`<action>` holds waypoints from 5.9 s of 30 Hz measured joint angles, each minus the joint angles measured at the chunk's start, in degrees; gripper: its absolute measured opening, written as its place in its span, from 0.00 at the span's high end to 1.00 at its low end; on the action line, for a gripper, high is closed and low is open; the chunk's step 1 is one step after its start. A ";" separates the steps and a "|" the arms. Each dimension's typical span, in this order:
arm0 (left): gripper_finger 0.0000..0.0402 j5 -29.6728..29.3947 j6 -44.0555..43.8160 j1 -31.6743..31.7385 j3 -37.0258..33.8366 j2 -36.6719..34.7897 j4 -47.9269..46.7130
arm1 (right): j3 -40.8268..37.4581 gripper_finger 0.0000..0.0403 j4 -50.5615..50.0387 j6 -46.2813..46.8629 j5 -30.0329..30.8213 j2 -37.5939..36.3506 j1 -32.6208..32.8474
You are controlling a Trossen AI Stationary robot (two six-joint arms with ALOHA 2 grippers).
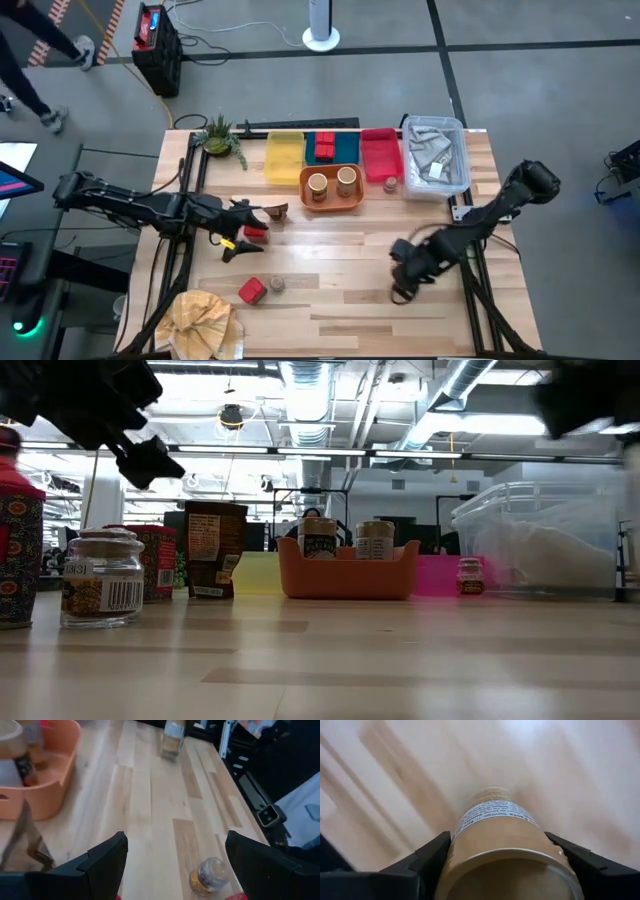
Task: Sort spices by type
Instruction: Put the brown seasoning bottle into the orange bin, then put the brown seasoning bottle into the red bin
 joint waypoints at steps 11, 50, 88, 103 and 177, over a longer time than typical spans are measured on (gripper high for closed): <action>0.20 -5.75 2.13 0.02 0.00 -3.45 -2.87 | 23.33 0.25 -3.89 -46.73 2.12 18.50 -21.00; 0.20 -10.43 0.75 0.02 9.03 -6.38 -21.42 | 47.13 0.18 -10.33 -85.10 11.83 32.81 -40.46; 0.20 -13.27 2.56 -0.47 9.05 -6.38 -25.51 | 45.65 0.16 -32.34 -73.45 19.98 29.86 -42.08; 0.20 -13.45 4.33 -0.46 9.05 -6.34 -25.20 | 23.10 0.17 -18.92 -78.23 16.86 21.55 -47.96; 0.20 -13.51 3.46 -0.46 9.01 -6.36 -27.12 | 13.72 0.22 -10.61 -72.46 12.44 20.11 -43.83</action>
